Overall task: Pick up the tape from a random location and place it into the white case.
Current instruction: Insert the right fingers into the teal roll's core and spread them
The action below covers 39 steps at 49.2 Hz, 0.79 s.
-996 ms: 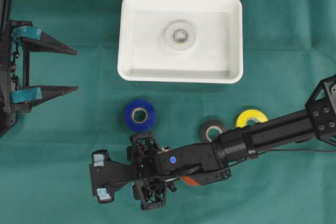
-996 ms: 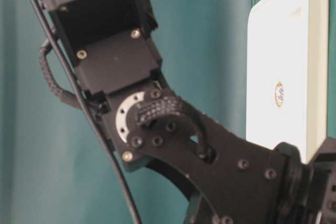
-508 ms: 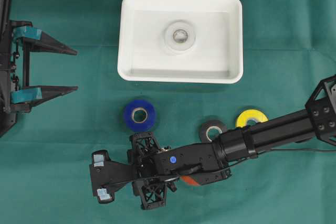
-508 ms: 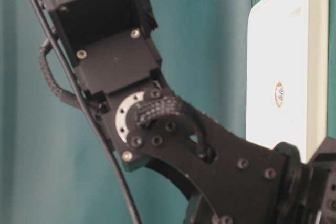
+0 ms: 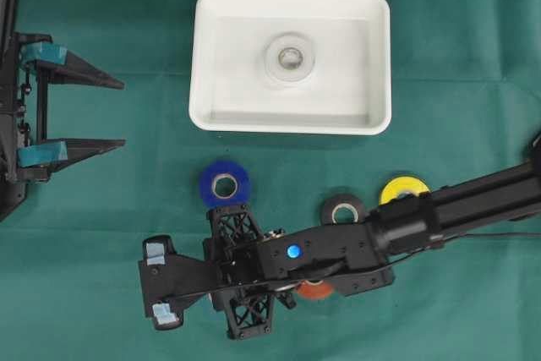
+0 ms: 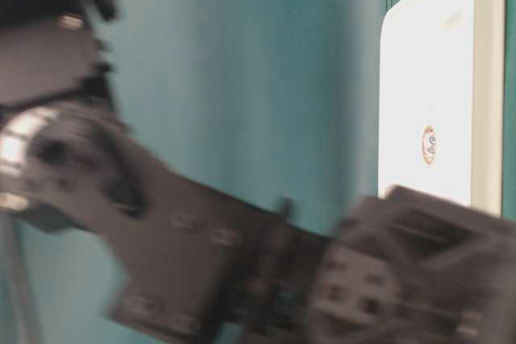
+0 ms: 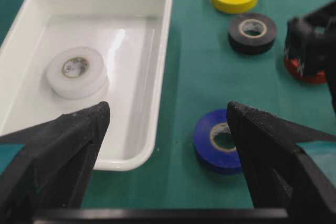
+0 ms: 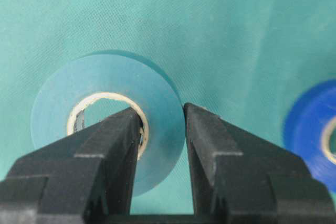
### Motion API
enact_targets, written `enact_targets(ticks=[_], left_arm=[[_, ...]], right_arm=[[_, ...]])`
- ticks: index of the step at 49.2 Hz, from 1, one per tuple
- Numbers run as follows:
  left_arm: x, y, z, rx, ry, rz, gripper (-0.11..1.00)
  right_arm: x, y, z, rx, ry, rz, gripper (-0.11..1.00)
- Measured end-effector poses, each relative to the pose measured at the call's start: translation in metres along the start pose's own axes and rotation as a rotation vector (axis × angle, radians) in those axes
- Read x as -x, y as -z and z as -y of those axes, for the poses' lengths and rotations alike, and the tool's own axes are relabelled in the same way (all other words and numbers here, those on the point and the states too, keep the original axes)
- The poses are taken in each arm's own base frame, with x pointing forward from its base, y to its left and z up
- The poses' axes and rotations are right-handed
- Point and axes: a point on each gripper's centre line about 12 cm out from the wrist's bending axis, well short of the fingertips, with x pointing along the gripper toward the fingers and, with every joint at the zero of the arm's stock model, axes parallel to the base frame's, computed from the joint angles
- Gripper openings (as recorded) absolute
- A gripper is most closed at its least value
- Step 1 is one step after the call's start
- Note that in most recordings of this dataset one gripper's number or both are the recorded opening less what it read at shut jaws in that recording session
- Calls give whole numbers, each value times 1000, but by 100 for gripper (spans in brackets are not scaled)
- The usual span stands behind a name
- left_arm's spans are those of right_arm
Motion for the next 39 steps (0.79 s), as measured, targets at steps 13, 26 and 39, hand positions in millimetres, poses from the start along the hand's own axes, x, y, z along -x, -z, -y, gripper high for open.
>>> enact_targets(ticks=[13,26,39], left_arm=[[0,0,0,-2,0,-2,98],[0,0,0,-2,0,-2,98],[0,0,0,-2,0,-2,98]], right_arm=[[42,-9,1,5,7,29,27],[66,-11,3,5,14,23,27],[94,-19,5,4,27,34,27]])
